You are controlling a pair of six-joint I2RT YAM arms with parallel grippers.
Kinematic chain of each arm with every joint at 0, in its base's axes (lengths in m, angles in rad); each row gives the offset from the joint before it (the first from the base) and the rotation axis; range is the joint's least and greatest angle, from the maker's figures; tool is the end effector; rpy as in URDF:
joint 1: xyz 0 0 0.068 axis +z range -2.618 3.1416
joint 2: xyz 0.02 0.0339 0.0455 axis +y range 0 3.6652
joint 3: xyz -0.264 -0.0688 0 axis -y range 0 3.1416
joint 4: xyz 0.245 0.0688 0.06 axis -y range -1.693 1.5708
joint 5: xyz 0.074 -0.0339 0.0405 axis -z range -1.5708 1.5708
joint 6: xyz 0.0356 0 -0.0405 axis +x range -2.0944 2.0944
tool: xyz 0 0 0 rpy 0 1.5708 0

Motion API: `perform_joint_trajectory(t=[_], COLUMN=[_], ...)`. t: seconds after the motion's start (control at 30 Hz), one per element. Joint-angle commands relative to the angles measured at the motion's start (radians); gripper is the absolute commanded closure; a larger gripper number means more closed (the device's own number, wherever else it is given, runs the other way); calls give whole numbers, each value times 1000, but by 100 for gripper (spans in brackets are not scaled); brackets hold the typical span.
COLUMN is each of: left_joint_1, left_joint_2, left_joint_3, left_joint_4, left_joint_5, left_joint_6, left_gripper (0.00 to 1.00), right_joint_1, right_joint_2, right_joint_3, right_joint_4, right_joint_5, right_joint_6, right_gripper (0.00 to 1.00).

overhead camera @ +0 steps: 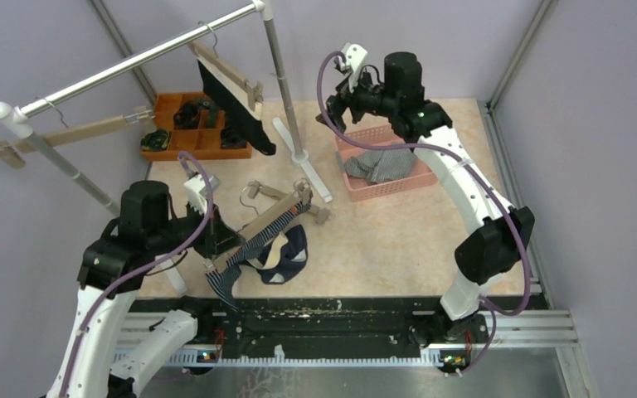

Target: Remove the underwear clipped to the hanger

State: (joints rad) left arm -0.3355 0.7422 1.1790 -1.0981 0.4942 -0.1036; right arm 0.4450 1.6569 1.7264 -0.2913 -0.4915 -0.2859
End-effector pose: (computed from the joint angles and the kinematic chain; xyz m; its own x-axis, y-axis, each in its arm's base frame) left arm 0.0938 -0.0506 0.3853 -0.6433 0.1279 -0.7548 0.5799 0.7251 -0.3714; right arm 0.3409 0.1812 0.4302 0.0337 -0.2594 -0.9652 -0.8188 0.5466 -0.1755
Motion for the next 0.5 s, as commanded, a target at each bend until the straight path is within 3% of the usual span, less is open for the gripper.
perform_joint_trajectory(t=[0.0, 0.13, 0.47], left_joint_1=[4, 4, 4], left_joint_2=[-83, -90, 32], left_joint_3=[12, 15, 41], left_joint_4=[142, 246, 400], left_joint_5=[164, 125, 109], left_joint_6=[63, 57, 123], left_gripper=[100, 100, 100], right_joint_1=[-39, -45, -47], right_joint_2=[55, 93, 81], right_joint_3=[208, 309, 283], right_joint_4=[-284, -537, -629], right_joint_5=[-355, -486, -656], right_joint_6=[-125, -248, -325], right_gripper=[5, 8, 9])
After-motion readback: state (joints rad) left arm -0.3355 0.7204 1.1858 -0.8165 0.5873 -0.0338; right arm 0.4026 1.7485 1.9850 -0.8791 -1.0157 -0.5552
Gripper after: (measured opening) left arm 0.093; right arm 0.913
